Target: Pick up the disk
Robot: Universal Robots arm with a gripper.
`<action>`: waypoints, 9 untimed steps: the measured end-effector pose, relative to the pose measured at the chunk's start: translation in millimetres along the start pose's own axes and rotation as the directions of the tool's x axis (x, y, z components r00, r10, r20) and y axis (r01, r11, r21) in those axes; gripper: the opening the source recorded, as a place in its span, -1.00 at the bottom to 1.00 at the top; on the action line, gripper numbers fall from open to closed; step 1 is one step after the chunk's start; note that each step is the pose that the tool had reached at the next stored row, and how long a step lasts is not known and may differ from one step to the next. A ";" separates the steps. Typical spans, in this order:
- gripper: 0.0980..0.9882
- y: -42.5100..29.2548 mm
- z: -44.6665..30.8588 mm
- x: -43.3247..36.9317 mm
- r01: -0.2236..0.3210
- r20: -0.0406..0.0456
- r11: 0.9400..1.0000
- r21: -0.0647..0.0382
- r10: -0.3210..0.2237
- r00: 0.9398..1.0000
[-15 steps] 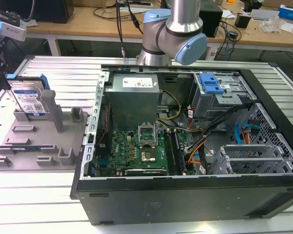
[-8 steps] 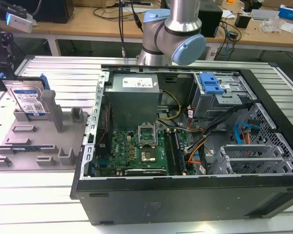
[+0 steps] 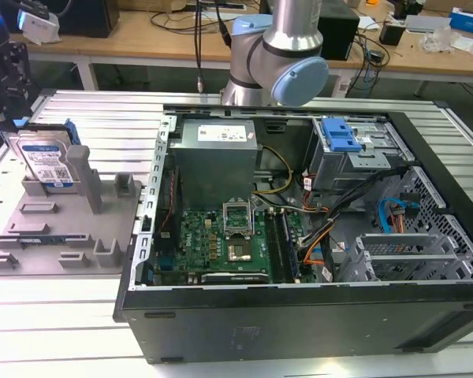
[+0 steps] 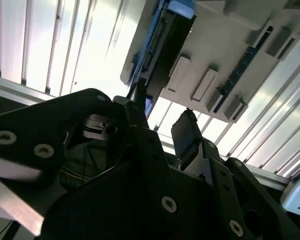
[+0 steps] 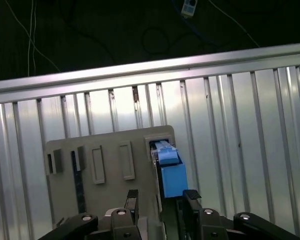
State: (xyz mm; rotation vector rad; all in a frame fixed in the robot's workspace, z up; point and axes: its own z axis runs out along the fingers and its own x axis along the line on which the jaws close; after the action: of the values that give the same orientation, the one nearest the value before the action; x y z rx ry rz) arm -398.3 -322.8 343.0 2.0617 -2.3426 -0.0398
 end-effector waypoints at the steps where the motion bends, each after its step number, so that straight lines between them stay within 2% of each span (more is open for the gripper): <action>1: -0.14 1.1 0.1 -3.4 0.001 0.000 1.000 0.000 -0.001 1.000; 7: -0.14 2.9 0.3 -4.8 0.004 0.000 1.000 0.000 -0.004 1.000; 9: -0.14 6.2 0.7 -5.5 0.005 -0.001 1.000 0.000 -0.005 1.000</action>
State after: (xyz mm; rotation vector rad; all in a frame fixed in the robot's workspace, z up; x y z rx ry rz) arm -403.8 -316.6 342.5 2.0670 -2.3367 -0.0382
